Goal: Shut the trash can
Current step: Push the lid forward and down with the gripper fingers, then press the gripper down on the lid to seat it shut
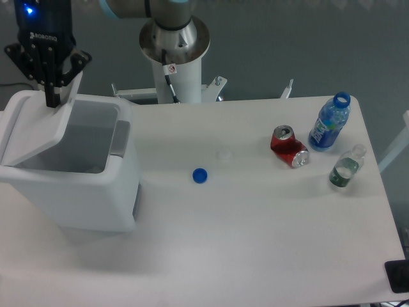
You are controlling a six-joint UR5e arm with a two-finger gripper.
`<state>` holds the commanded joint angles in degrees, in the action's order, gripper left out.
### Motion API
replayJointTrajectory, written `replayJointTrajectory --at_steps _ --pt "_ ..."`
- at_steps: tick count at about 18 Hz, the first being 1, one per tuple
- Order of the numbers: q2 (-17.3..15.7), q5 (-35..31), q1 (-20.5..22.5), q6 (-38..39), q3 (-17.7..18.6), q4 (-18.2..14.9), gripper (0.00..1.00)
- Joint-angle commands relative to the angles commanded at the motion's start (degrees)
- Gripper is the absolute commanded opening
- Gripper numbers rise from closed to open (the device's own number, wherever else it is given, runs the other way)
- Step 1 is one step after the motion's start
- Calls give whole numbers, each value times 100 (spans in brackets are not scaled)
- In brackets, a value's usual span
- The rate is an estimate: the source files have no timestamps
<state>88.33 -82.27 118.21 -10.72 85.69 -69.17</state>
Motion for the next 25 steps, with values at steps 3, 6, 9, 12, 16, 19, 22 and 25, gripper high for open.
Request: replayJointTrajectory --at_steps 3,6,9,12,16,19,22,25 --pt "9 0 26 0 53 0 0" --pt "9 18 132 -87 123 -9 0" --pt "9 44 158 -150 220 0 0" --pt "18 105 255 -150 238 0 0" --pt "96 123 264 -150 238 0 0" --pt "149 132 308 -150 246 0 0" --pt "185 141 334 -150 246 0 0" --pt "193 141 343 -150 255 0 0"
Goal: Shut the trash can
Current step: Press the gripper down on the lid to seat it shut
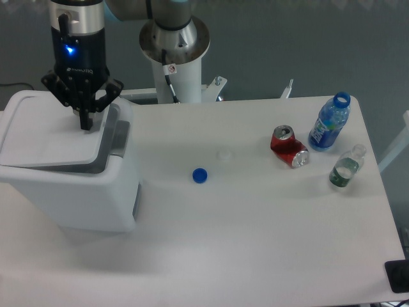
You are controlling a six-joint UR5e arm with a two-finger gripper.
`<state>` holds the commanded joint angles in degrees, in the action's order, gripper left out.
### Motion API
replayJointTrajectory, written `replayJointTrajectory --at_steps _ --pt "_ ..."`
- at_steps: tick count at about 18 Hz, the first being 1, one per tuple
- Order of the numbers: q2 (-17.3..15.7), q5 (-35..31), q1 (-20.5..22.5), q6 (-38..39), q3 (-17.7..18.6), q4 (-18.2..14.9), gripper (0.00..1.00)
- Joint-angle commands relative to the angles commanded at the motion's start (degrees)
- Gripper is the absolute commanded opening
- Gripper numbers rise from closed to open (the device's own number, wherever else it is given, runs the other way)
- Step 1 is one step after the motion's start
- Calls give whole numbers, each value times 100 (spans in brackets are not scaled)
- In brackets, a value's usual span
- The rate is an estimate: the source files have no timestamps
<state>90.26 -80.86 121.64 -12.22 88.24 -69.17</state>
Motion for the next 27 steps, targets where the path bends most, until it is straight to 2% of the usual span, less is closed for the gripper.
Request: replayJointTrajectory --at_steps 27 --pt "88 0 70 -53 202 18 0"
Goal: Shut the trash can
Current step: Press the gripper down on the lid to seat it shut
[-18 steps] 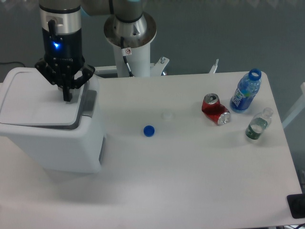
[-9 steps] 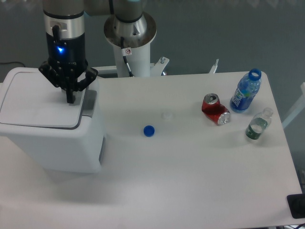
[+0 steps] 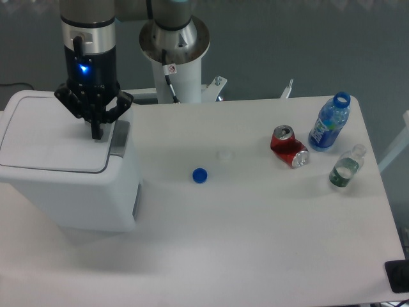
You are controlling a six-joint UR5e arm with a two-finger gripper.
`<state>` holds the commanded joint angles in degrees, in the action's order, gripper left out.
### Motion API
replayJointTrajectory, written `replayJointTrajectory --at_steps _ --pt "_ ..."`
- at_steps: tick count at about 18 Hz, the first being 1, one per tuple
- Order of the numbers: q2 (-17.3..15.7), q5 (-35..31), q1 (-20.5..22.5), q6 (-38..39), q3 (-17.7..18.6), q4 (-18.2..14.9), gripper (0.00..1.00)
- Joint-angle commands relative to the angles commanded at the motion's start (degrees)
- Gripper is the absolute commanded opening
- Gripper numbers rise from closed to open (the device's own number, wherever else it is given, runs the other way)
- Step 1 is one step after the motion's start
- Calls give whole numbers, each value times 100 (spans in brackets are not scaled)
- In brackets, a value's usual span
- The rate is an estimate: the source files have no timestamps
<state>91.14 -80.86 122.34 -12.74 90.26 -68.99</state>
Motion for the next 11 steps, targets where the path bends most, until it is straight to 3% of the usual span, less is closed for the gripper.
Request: replayJointTrajectory --at_steps 11 --pt "53 -9 35 0 97 35 0"
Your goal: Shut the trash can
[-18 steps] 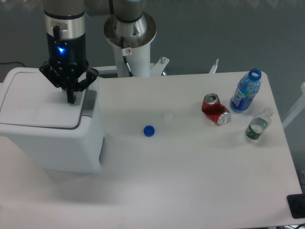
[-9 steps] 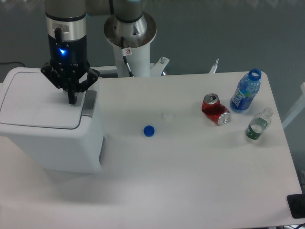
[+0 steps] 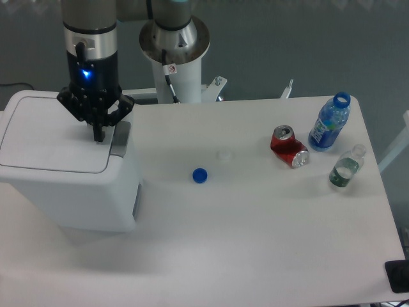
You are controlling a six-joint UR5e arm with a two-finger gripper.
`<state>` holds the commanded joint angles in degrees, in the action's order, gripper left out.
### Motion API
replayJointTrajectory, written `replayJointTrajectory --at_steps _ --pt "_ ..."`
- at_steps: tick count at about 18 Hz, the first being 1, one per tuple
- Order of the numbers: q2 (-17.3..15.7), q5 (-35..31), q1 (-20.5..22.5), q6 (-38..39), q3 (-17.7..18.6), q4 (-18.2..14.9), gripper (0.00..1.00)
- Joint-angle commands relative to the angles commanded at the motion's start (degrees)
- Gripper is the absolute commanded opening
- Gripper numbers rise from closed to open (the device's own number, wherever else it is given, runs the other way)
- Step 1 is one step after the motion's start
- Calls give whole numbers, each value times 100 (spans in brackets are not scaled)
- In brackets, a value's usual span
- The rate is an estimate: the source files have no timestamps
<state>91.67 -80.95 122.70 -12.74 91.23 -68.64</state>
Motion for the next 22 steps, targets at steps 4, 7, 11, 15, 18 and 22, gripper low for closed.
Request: replayJointTrajectory --at_steps 4,7,11,15,18,22 --pt "-9 9 9 -9 -9 0 0" --pt "-17 9 9 -9 -35 0 0" --pt "-96 18 105 -9 -88 26 16" --pt "-105 158 473 -236 -184 35 43" --pt "-105 290 834 -606 -220 26 67" --pt "-97 290 1343 -694 -246 26 100"
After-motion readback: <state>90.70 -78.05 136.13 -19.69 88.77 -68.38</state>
